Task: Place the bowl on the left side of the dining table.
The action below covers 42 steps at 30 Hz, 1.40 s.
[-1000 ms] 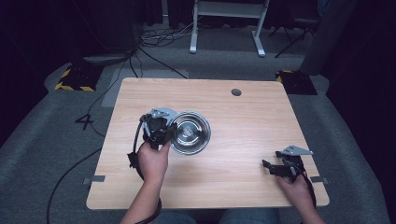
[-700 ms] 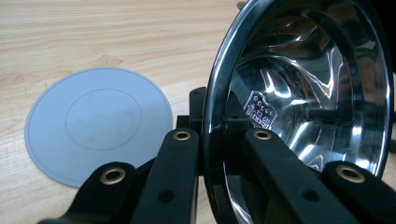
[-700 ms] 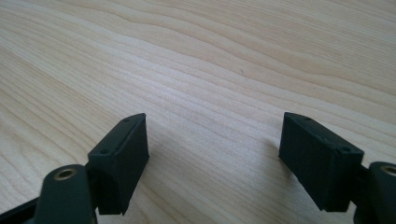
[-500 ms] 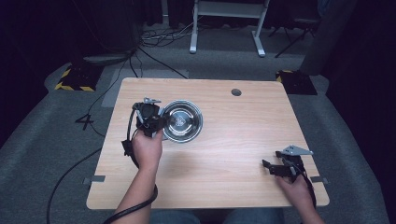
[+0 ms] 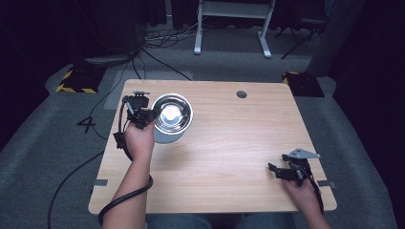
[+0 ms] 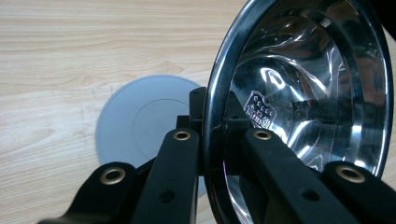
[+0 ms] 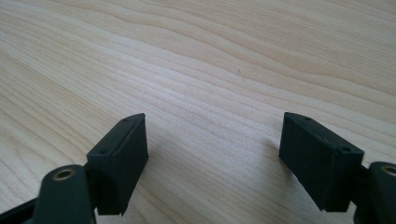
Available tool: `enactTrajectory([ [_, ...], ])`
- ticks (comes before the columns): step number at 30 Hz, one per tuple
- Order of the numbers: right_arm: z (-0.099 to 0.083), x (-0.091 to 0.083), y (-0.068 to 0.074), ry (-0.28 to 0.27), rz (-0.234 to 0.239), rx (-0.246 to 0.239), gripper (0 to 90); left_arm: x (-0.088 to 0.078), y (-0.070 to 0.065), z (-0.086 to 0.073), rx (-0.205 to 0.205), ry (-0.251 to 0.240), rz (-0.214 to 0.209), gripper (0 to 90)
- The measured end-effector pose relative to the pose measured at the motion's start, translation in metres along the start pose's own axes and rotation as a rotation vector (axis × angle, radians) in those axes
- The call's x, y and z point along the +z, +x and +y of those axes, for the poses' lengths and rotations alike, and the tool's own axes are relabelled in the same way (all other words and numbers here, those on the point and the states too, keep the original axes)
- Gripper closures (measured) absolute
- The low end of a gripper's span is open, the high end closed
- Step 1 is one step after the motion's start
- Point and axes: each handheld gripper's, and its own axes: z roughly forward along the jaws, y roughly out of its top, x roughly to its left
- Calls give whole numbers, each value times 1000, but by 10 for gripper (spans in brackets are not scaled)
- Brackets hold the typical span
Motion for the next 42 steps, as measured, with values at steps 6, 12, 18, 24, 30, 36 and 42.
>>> enactTrajectory([
  [6, 0, 0, 0, -2, -2, 2, 238, 5, 9, 6, -17, 18, 29, 867],
  [12, 0, 0, 0, -2, -3, 2, 238, 19, 20, 16, -80, 45, 16, 868],
  [18, 0, 0, 0, -2, -2, 3, 238, 28, 28, 28, -115, 84, 13, 867],
  [24, 0, 0, 0, -2, -2, 3, 238, 41, 39, 35, -131, 171, 30, 867],
  [30, 0, 0, 0, -2, -2, 4, 239, 53, 57, 34, -204, 233, 23, 867],
  [36, 0, 0, 0, -2, -2, 5, 238, 62, 67, 31, -251, 264, -11, 868],
  [42, 0, 0, 0, -1, -2, 3, 239, 77, 71, 23, -259, 316, 8, 868],
])
